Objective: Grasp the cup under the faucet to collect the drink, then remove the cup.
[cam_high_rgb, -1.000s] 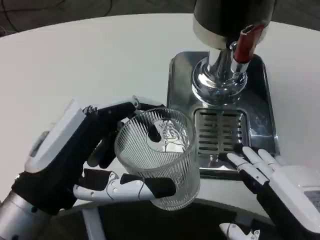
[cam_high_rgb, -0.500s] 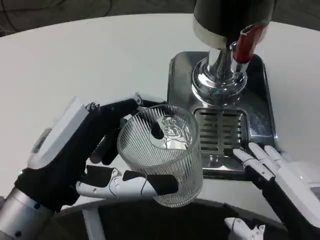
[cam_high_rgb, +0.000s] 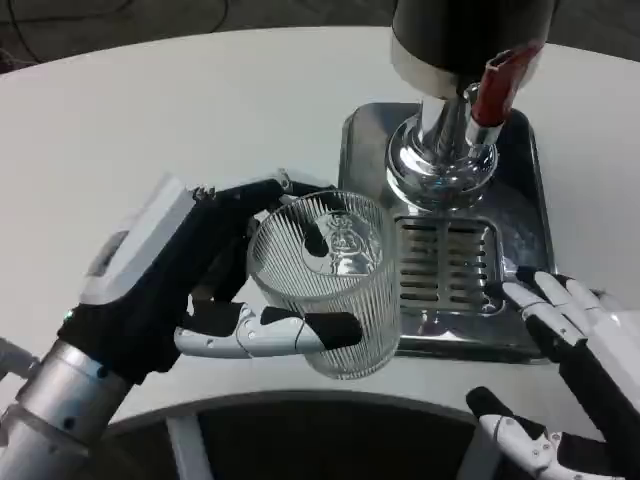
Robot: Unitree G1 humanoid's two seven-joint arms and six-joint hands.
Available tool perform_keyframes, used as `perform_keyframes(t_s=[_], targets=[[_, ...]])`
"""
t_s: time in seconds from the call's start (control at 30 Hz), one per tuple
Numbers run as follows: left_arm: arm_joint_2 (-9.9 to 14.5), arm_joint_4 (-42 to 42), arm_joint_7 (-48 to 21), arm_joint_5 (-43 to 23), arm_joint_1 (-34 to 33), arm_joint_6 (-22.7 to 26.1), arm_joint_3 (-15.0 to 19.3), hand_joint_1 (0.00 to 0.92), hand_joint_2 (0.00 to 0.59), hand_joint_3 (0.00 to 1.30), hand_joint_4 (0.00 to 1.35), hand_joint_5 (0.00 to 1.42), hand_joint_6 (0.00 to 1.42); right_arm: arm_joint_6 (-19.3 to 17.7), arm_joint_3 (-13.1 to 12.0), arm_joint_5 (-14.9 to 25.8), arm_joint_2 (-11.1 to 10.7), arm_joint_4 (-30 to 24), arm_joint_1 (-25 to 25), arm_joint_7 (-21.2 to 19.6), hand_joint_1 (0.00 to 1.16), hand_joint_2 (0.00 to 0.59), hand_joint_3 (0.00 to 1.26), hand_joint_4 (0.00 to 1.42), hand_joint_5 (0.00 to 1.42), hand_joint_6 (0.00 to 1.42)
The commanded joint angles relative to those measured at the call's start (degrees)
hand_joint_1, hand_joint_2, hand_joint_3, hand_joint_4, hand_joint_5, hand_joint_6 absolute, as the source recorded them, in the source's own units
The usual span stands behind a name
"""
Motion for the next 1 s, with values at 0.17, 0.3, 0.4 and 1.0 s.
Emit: perform_keyframes(t_s=[0.17, 0.3, 0.4, 1.0], targets=[[-1.64, 8.17, 4.09, 4.78, -6.78, -1.04, -3.35, 0.491, 0.050, 1.04, 1.17, 1.35, 1.42, 0.17, -3.51, 1.82, 0.02, 0.19, 0.74, -1.54, 0.32, 0.398, 0.10, 0.00, 0.00, 0.00], [-2.57, 12.12, 6.31, 7.47, -9.72, -1.28, -4.98, 0.491, 0.049, 1.05, 1.17, 1.35, 1.42, 0.00, -5.43, 3.33, -0.30, 0.35, 1.06, -1.98, 0.32, 0.398, 0.10, 0.00, 0.00, 0.00], [-3.47, 15.36, 8.47, 9.68, -12.02, -1.49, -6.45, 0.491, 0.049, 1.05, 1.17, 1.35, 1.42, -0.19, -6.72, 4.61, -0.36, 0.10, 1.22, -2.31, 0.32, 0.398, 0.10, 0.00, 0.00, 0.00], [-8.05, 33.03, 21.45, 18.02, -23.81, -2.05, -13.66, 0.491, 0.048, 1.04, 1.17, 1.35, 1.42, -1.37, -9.80, 9.03, -0.36, -0.75, 3.14, -4.69, 0.31, 0.413, 0.10, 0.00, 0.00, 0.00]])
